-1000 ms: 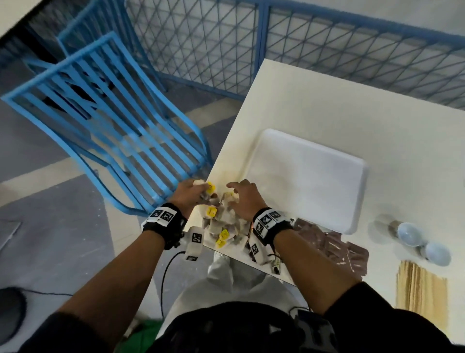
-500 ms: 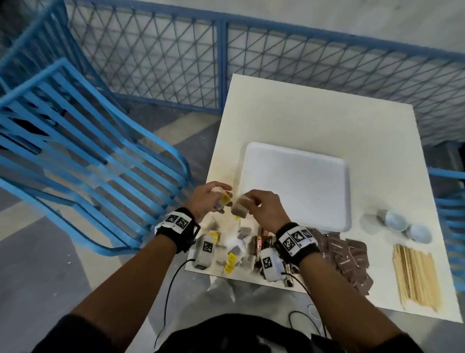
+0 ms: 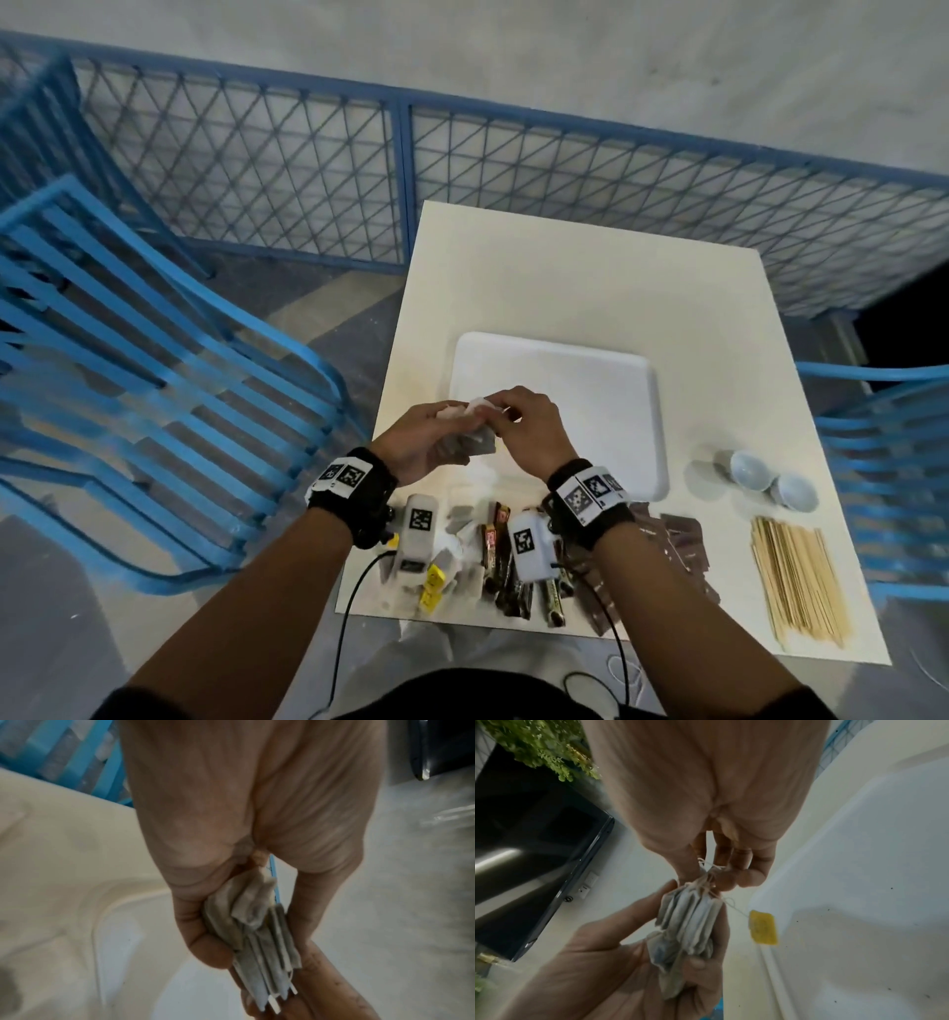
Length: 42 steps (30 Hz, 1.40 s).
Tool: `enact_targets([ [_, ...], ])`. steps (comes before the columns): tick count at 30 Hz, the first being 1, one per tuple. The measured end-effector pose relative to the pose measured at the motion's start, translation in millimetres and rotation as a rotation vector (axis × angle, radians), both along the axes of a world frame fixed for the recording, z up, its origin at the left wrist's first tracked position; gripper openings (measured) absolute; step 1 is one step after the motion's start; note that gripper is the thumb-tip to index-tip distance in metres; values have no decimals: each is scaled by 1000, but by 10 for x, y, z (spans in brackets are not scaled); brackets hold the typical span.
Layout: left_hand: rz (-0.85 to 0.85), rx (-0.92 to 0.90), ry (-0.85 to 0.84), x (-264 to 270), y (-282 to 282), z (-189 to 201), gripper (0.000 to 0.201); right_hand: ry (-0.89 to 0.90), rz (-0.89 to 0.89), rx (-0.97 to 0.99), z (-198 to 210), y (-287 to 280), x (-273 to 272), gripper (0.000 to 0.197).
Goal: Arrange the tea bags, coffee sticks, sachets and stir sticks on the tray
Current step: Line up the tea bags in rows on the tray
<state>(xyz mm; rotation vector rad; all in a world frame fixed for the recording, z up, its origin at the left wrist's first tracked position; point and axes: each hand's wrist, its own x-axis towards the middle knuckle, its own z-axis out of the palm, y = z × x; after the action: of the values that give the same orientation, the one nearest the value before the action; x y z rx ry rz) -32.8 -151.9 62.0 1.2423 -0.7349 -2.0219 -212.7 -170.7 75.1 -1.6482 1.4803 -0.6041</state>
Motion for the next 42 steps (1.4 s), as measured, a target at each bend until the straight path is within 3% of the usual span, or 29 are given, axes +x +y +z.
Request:
enact_targets([
  [6, 24, 57, 125, -14, 37, 74, 27, -186, -114, 79, 10, -21, 42, 5],
  [11, 97, 36, 134, -20, 63, 52, 23, -240, -138, 90, 56, -56, 48, 3],
  [22, 158, -32, -83, -93, -27, 13, 21, -215, -135, -76, 95, -177, 32, 5],
  [29, 157, -90, -137, -102, -78, 73, 35, -129, -150, -13, 17, -217, 0, 5],
  [36, 188, -120, -161, -125, -56, 80, 17, -151, -91, 94, 53, -261, -73, 13],
  [42, 275, -104, -193, -152, -65, 108, 21, -49, -30, 32, 48, -212, -150, 2],
])
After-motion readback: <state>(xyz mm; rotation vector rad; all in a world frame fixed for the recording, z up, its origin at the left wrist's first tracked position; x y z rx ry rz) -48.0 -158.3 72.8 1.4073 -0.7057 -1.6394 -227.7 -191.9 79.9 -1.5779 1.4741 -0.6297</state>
